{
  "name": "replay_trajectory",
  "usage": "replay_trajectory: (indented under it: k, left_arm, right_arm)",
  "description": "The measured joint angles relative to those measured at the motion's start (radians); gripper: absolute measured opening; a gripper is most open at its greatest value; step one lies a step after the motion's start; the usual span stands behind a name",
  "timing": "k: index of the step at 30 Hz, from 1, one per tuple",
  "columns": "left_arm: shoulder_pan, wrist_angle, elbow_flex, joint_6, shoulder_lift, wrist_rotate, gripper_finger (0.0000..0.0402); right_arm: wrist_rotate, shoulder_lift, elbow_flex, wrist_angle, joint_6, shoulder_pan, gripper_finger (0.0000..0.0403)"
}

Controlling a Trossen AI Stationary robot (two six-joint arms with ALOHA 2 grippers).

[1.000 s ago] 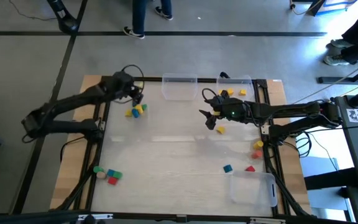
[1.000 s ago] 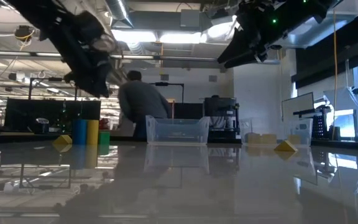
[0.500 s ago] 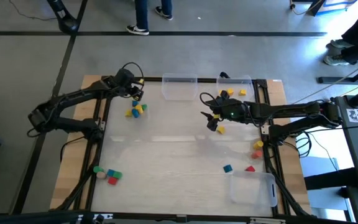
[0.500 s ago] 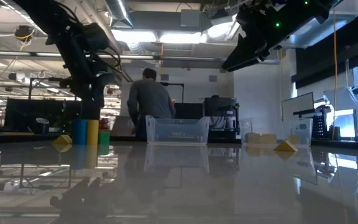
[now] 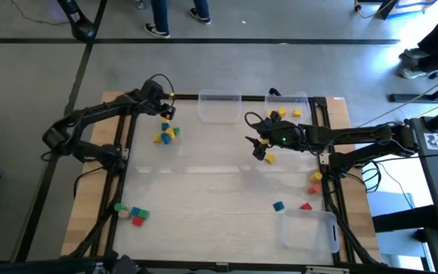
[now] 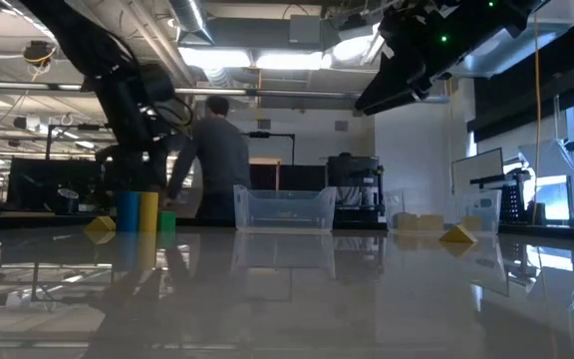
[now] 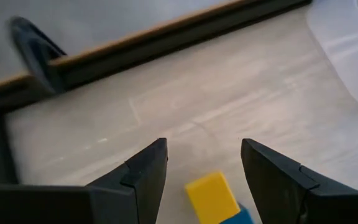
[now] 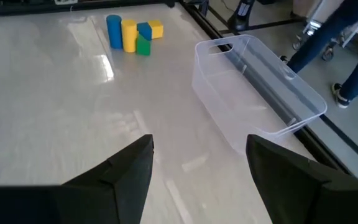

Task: Sort blocks by size
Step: Put the yellow square block into the top right transparent bin

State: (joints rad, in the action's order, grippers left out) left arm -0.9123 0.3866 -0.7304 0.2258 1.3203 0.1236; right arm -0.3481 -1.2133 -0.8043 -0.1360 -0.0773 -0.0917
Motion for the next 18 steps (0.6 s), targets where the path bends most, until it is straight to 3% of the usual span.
replay_trajectory:
  k: [3, 18]
  left_arm:
    - [-0.019, -0.011, -0.011, -0.020, 0.029, -0.039, 0.0194]
    - [-0.006, 0.078, 0.006, 0.068, 0.050, -0.036, 0.0194]
  right_arm:
    - [0.000, 0.000, 0.000, 0.001, -0.023, 0.000, 0.0254]
    - [0.000, 0.000, 0.000, 0.005, -0.056, 0.000, 0.0254]
